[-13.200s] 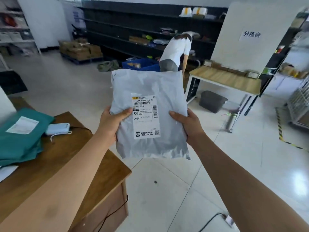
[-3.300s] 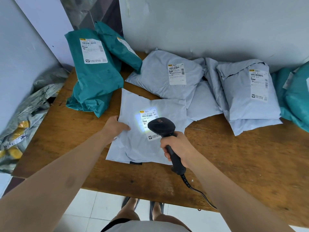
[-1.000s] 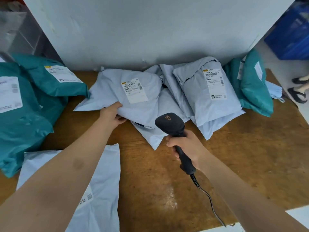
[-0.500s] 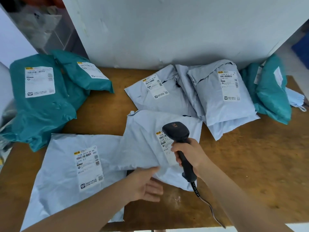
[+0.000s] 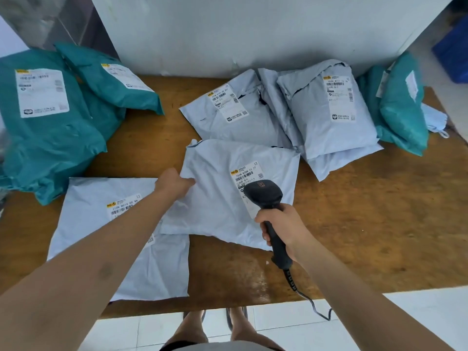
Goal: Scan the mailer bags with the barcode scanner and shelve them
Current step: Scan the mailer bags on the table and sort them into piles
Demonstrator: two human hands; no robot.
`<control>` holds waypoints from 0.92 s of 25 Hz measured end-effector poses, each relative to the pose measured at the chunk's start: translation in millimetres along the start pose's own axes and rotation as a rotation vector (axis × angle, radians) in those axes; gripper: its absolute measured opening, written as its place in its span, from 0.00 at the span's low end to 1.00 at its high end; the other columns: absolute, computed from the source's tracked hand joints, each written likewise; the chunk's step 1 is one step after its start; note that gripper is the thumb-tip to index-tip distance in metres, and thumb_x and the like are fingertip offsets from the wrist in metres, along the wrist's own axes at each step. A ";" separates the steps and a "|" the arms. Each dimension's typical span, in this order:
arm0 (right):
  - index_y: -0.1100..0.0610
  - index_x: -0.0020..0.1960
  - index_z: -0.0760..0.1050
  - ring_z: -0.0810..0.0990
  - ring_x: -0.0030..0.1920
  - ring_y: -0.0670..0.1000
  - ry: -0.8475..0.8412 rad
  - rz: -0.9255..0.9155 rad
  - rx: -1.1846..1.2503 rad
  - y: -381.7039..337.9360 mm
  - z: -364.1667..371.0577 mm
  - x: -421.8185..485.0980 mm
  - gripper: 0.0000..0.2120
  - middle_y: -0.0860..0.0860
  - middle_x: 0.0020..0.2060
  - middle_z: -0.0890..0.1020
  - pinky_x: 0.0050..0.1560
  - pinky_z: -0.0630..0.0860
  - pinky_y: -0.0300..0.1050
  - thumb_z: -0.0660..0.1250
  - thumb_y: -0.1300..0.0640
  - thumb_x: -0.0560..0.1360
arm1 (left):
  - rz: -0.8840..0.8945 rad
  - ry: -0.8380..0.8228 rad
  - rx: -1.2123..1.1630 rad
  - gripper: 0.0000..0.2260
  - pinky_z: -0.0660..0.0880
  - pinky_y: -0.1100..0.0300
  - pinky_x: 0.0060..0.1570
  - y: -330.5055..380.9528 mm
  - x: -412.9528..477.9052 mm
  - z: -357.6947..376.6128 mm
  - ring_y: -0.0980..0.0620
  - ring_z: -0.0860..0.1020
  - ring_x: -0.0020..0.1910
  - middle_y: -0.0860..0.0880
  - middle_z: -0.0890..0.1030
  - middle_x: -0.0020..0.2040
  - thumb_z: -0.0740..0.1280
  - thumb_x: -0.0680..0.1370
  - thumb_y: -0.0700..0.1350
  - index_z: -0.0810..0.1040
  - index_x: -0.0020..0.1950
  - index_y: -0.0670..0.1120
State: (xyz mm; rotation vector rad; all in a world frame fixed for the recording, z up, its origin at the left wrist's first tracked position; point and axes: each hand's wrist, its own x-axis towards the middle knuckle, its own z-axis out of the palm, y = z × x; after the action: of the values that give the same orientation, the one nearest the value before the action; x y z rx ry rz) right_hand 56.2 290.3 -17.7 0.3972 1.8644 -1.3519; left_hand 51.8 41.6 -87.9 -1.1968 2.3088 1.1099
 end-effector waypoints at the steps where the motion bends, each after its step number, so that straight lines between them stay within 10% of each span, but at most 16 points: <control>1: 0.63 0.38 0.72 0.67 0.22 0.51 0.003 -0.006 -0.007 -2.1 0.7 0.0 0.03 0.54 0.23 0.71 0.26 0.67 0.40 0.66 0.66 0.69 | -0.020 -0.010 -0.123 0.24 0.73 0.49 0.57 1.2 1.5 1.3 0.38 0.74 0.61 0.40 0.76 0.62 0.71 0.74 0.48 0.71 0.64 0.36; 10: 0.63 0.41 0.73 0.68 0.22 0.51 0.009 0.009 -0.055 -7.1 13.4 2.5 0.03 0.54 0.23 0.72 0.26 0.68 0.40 0.66 0.65 0.69 | 0.026 -0.058 -0.215 0.08 0.69 0.56 0.46 -1.5 -9.3 -10.4 0.47 0.73 0.49 0.51 0.71 0.39 0.71 0.73 0.39 0.72 0.43 0.45; 19: 0.63 0.42 0.73 0.68 0.22 0.51 0.034 0.026 -0.036 -5.7 22.4 -0.8 0.03 0.55 0.24 0.72 0.27 0.68 0.40 0.67 0.65 0.70 | 0.199 -0.024 -0.226 0.13 0.70 0.57 0.47 -11.5 -8.4 -13.2 0.48 0.76 0.47 0.46 0.77 0.48 0.72 0.72 0.35 0.77 0.56 0.39; 23: 0.63 0.41 0.74 0.69 0.24 0.51 0.102 -0.027 -0.056 -6.5 24.1 1.6 0.02 0.55 0.25 0.73 0.28 0.69 0.41 0.67 0.65 0.70 | 0.425 0.075 -0.269 0.10 0.71 0.75 0.37 -18.3 -32.1 -27.7 0.63 0.76 0.36 0.56 0.78 0.39 0.70 0.73 0.32 0.81 0.52 0.40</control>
State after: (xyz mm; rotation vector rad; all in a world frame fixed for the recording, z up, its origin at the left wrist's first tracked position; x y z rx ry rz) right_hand 60.8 265.7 -17.6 0.4205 1.9937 -1.3156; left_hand 87.6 32.1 -60.4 -0.8582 2.6104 1.5857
